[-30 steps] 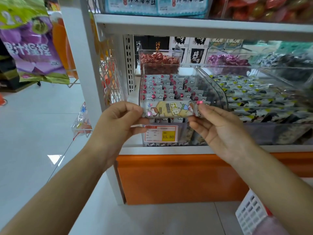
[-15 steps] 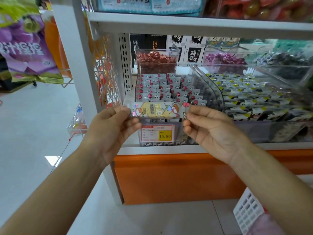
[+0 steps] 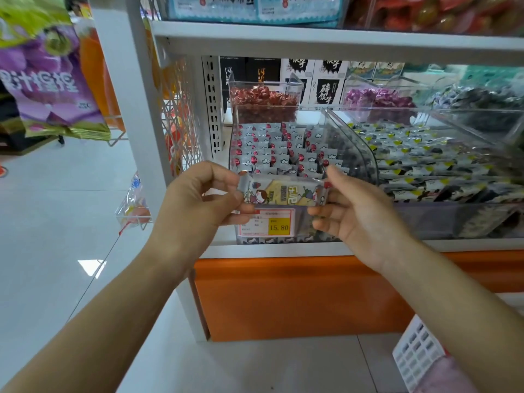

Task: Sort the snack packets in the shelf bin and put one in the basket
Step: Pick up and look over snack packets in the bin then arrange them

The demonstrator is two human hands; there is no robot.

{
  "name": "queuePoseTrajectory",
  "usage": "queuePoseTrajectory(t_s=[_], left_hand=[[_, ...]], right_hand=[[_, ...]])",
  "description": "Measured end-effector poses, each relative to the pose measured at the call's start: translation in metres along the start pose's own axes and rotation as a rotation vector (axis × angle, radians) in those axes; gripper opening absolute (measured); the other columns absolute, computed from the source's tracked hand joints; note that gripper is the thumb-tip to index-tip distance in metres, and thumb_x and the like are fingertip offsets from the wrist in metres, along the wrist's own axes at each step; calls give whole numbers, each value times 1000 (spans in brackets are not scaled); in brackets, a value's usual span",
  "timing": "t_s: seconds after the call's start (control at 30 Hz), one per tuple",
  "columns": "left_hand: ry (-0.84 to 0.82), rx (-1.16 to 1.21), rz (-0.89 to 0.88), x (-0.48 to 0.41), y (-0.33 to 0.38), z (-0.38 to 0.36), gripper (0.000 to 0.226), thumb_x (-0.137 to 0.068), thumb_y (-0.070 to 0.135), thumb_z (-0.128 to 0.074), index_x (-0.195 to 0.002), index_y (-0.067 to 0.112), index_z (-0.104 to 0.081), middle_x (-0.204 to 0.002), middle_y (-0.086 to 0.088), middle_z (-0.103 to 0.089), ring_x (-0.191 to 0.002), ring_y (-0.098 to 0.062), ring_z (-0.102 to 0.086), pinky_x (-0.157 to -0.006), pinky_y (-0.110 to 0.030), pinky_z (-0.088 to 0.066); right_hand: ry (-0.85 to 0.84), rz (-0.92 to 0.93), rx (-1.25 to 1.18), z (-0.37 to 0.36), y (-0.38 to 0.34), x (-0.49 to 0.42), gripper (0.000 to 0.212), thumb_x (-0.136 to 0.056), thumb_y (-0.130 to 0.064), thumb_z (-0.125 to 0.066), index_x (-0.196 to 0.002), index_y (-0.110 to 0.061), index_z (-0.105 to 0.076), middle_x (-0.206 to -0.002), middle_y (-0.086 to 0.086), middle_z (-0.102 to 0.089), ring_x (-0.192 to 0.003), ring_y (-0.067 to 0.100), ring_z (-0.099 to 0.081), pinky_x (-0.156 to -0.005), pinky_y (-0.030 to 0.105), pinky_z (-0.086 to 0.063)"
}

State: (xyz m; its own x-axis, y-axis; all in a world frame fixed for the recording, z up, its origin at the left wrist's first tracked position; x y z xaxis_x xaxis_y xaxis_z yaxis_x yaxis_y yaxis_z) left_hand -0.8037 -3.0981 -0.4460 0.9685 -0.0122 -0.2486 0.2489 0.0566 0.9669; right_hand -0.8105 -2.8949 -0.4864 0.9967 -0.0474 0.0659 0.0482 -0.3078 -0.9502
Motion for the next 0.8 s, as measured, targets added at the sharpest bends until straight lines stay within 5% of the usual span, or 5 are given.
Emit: queuePoseTrajectory(t_s=[0.13,0.33,0.57,0.8], left_hand=[[-30,-45,-29,1,4,-4,24,-88,-4,-54,-93,18,-61,-101,-12,-63,-78,-14,-69,-59,-17,-54],[-13,-65,-25,-1,3,-2,23,-89,-2,-53,-89,15,-68,-94,-6,-70,-77,-10,-70,-62,-12,-53],[-63,-79,-16,0,3,-7,29,-92,-3,-48,-85,15,-70,-96,-7,-70,-81,-12,-70,-64,-16,-55],[-88,-217,5,-1,-1,-8,6,-79,24,-68,-83,20,-68,-84,5,-70,-76,-11,-69,-69,-25,-58]], right_hand=[[-2,87,62,-1,-6,-1,5,-83,-11,-63,-87,-9,-63,-86,11,-66,-64,17,-66,-53,22,-53],[-100,138,111,-12,-10,0,30,-89,5,-52,-97,-16,-71,-96,5,-72,-80,15,-70,-66,22,-56],[-55,162,176,-10,-10,0,9,-86,-6,-62,-85,-7,-70,-90,11,-72,-76,16,-70,-60,21,-55],[12,283,307,-8,-21,4,25,-86,-8,-63,-63,-15,-68,-76,8,-70,-63,17,-68,-55,26,-55]])
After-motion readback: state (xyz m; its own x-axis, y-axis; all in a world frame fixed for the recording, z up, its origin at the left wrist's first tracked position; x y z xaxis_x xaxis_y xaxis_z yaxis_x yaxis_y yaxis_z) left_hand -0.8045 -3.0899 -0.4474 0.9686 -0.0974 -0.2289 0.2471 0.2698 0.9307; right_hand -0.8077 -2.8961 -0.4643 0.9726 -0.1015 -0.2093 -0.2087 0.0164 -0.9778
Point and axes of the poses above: each hand's wrist, its own x-axis away from the middle knuckle, its own z-axis out of the back of the hand, y = z × x, the point moved 10 cm from there along -x, towards the middle knuckle
